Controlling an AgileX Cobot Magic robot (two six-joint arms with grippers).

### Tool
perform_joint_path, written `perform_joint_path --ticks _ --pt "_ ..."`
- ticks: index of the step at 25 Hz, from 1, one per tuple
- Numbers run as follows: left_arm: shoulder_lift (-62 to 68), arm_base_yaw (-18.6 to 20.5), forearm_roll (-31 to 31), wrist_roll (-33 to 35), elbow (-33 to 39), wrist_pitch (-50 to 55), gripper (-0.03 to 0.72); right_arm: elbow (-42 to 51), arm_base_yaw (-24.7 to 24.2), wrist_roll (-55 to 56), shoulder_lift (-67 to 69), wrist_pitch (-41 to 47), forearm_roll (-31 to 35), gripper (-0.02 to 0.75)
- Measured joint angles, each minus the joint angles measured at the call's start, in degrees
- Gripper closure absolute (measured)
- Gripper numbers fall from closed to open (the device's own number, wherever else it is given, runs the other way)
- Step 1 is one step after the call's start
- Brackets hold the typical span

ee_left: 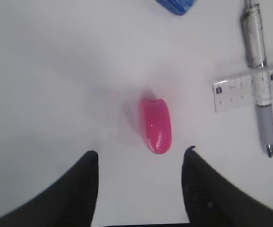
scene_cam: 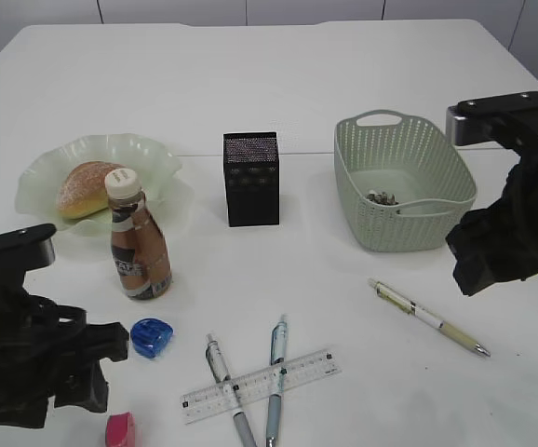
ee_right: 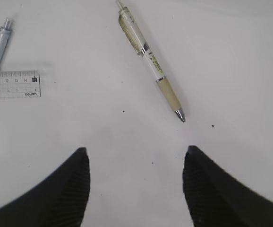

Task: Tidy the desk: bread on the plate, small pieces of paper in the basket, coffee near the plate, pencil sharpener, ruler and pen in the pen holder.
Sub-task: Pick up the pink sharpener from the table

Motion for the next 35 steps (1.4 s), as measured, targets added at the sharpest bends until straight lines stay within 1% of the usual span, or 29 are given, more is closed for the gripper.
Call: perform_joint_path --ticks 3,7,10,14,16,35 --pt "0.2 -0.4 2.3 -6.2 0.0 -1.2 0.274 0.0 0.0 0.0 0.0 0.0 0.0 0.280" --pt "2.0 -0.4 3.0 -10.3 -0.3 -3.3 0.291 0.0 0.0 0.0 0.0 0.0 0.2 0.280" --pt "4.1 -0.7 3.0 -11.0 -0.4 -3.8 0.302 0.0 0.0 0.0 0.0 0.0 0.2 0.280" --pt "5.5 -2.7 3.0 -11.6 -0.4 -5.3 0.304 0.0 0.0 0.0 0.0 0.0 0.2 0.280" --pt "6.0 -3.0 2.8 -11.8 -0.4 -6.3 0.304 0.0 0.0 0.0 0.0 0.0 0.2 0.280" --pt "12.1 -3.1 2.0 -12.1 -0.5 -9.1 0.306 0.0 0.0 0.0 0.0 0.3 0.2 0.281"
